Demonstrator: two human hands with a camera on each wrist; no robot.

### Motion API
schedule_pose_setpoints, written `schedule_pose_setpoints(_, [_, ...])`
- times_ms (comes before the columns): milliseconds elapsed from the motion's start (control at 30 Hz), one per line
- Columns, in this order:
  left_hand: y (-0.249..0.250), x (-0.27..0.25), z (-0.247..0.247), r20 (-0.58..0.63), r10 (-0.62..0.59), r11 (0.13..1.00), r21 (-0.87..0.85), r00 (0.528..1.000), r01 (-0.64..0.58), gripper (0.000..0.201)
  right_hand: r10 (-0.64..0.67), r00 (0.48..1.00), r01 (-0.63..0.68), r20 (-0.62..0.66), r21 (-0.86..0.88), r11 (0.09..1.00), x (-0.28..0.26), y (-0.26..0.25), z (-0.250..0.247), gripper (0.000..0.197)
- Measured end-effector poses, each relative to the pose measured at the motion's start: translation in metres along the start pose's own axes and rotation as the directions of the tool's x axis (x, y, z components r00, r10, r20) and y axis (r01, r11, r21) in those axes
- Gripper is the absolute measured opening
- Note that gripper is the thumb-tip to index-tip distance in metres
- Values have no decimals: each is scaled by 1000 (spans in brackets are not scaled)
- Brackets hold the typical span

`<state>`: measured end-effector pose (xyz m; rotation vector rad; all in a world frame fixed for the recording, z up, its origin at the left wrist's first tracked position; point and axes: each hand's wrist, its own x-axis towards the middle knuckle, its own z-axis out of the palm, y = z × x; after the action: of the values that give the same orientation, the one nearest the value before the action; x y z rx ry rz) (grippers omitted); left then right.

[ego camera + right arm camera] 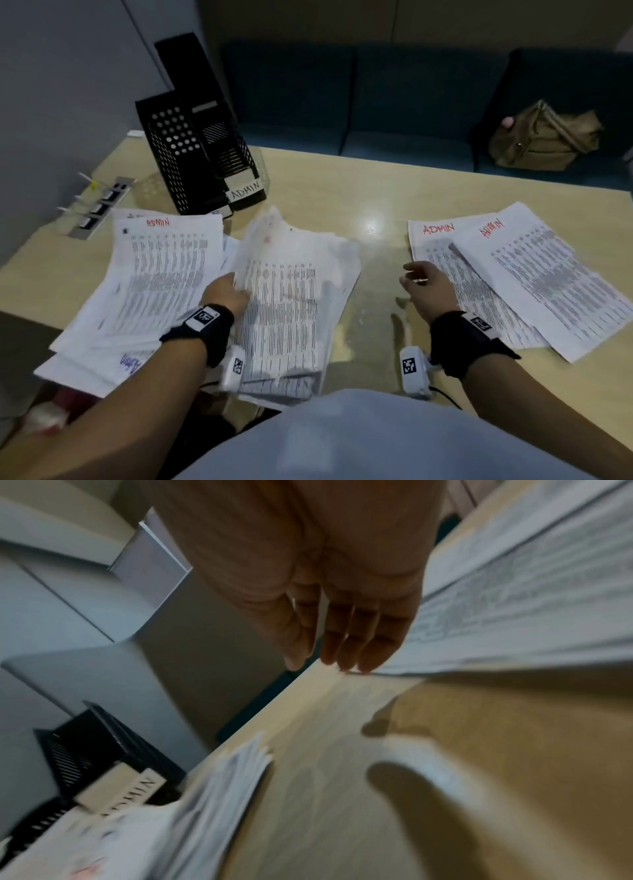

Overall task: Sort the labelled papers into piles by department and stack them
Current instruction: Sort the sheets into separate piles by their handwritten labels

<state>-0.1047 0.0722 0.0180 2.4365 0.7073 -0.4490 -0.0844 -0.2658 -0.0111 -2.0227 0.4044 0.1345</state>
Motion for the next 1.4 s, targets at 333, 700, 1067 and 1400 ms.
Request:
schedule_pose_setpoints(333, [1, 5, 41, -50, 13, 998, -61, 999, -16, 51, 269, 941, -331, -205, -721, 609, 47, 55, -104, 79])
schedule_pose_setpoints(700, [144, -55, 85, 2, 534, 812, -280, 846, -512, 24, 211, 958, 92, 192, -908, 408, -6, 39, -80, 64])
schedule_pose_setpoints(1067, [192, -21, 163, 171, 94, 991, -107, 981, -77, 62, 176, 971, -238, -161, -630, 739, 10, 60, -133, 83])
schedule_pose_setpoints(1400, [196, -11, 176, 133, 228, 966, -153, 964, -207, 29, 244, 949, -271, -201, -119, 955, 26, 94, -151, 30])
